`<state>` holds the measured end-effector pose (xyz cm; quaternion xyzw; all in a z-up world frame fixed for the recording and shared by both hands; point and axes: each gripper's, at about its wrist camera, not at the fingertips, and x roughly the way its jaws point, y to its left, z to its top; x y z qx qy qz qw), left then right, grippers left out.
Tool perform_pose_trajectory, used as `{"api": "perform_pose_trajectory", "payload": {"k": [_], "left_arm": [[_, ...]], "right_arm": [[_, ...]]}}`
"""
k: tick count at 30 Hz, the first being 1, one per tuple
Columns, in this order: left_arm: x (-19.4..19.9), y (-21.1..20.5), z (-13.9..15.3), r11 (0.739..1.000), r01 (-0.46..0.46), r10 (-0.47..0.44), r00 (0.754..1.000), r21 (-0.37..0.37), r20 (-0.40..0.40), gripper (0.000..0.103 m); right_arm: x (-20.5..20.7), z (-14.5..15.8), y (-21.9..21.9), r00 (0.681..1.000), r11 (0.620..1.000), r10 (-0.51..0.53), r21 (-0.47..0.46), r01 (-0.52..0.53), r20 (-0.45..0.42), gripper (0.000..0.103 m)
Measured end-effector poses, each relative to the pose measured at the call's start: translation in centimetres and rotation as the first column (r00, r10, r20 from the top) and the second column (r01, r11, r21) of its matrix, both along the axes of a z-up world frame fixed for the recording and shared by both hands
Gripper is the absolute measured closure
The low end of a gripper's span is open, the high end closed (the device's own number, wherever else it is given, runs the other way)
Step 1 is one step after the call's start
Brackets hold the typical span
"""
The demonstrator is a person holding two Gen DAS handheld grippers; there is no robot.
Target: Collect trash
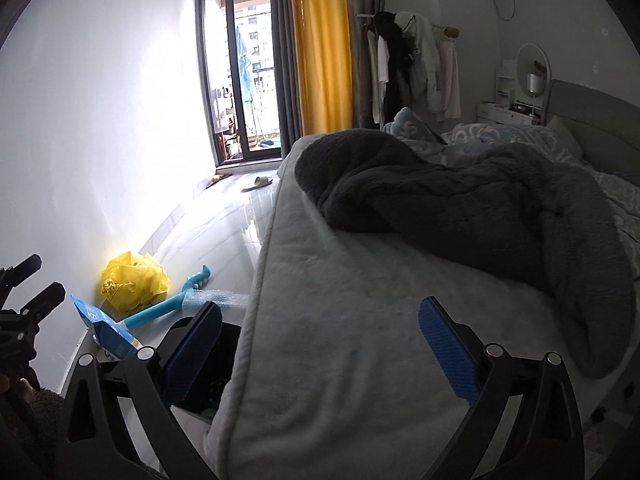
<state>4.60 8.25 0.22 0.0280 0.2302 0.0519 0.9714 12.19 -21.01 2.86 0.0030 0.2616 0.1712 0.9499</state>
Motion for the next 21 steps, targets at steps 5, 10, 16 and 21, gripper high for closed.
{"api": "perform_pose_trajectory", "payload": {"k": [5,10,16,21], "left_arm": [[-0.8,-0.6,-1.1,0.999,-0.013,0.01,0.998,-0.049,-0.055,0.003],[-1.8,-1.5,-2.0,0.998,-0.029,0.024,0.996,-0.051,-0.084,0.003],[-3.0,-2.4,-2.2,0.997,-0.025,0.018,0.995,-0.066,-0.094,0.003],[-3.1,-2.9,-2.6,0.999,-0.022,0.017,0.994,-0.046,-0.107,0.003]], "right_arm": [[-3.2,0.1,-4.0,0.997,0.998,-0.063,-0.002,0.064,0.041,0.003],[-5.7,-0.1,-7.0,0.996,0.996,-0.084,0.039,0.083,0.028,0.003],[-7.0,-0.8,-7.4,0.998,0.995,-0.066,0.074,0.066,-0.008,0.003],[-6.8,-1.0,-7.1,1.0,0.997,-0.018,0.072,0.02,-0.022,0.003]]}}
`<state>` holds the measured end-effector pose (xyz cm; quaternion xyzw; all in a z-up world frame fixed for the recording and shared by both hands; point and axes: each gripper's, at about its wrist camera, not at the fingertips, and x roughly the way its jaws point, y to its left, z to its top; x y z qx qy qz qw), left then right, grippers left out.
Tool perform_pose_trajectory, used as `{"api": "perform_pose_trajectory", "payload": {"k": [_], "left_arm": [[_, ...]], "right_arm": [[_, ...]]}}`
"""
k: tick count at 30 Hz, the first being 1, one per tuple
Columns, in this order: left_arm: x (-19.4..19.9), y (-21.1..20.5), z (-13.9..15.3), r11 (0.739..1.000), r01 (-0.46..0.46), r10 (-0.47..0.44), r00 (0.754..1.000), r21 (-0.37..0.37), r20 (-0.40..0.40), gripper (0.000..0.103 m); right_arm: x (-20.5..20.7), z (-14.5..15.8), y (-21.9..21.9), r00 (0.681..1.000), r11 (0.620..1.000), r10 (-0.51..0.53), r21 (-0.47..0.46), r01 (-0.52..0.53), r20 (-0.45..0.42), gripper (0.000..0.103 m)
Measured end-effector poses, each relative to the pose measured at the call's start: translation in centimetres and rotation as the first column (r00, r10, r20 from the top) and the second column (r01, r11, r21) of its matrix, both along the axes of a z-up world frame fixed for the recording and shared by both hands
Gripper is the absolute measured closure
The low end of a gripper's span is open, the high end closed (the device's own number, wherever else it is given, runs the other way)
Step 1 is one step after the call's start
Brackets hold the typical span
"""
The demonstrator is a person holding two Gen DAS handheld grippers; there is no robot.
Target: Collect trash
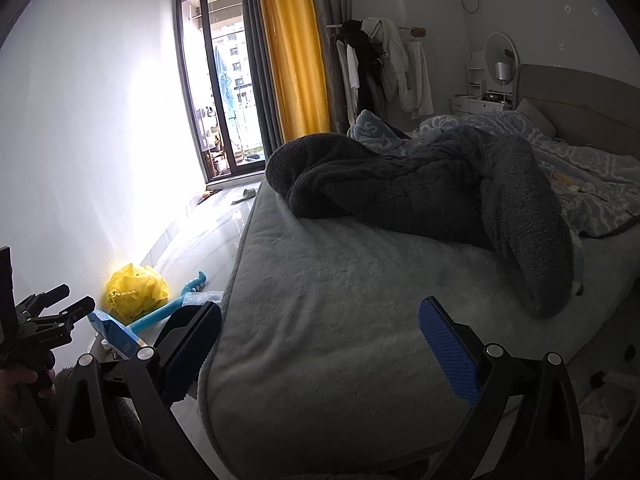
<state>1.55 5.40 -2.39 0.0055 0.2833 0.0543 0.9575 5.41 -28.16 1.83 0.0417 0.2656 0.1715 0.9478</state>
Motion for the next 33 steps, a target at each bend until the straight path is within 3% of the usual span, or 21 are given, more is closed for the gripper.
{"api": "perform_pose_trajectory", "payload": {"k": [8,15,33], "left_arm": [[0.5,0.9,-0.6,0.999,-0.018,0.016,0.999,-0.043,-0.047,0.003],[0.6,0.2,-0.6,1.0,-0.031,0.03,0.998,-0.004,-0.058,0.003],[0.6,0.2,-0.6,1.0,-0.031,0.031,0.998,0.001,-0.058,0.003]], "right_arm": [[-0.4,0.1,0.3,0.999,0.999,0.032,-0.013,-0.032,0.001,0.003],[-0.6,0.1,1.1,0.998,0.997,0.069,-0.03,-0.069,0.006,0.003],[-0.5,0.0,0.9,0.997,0.997,0.074,-0.015,-0.074,-0.001,0.003]]}}
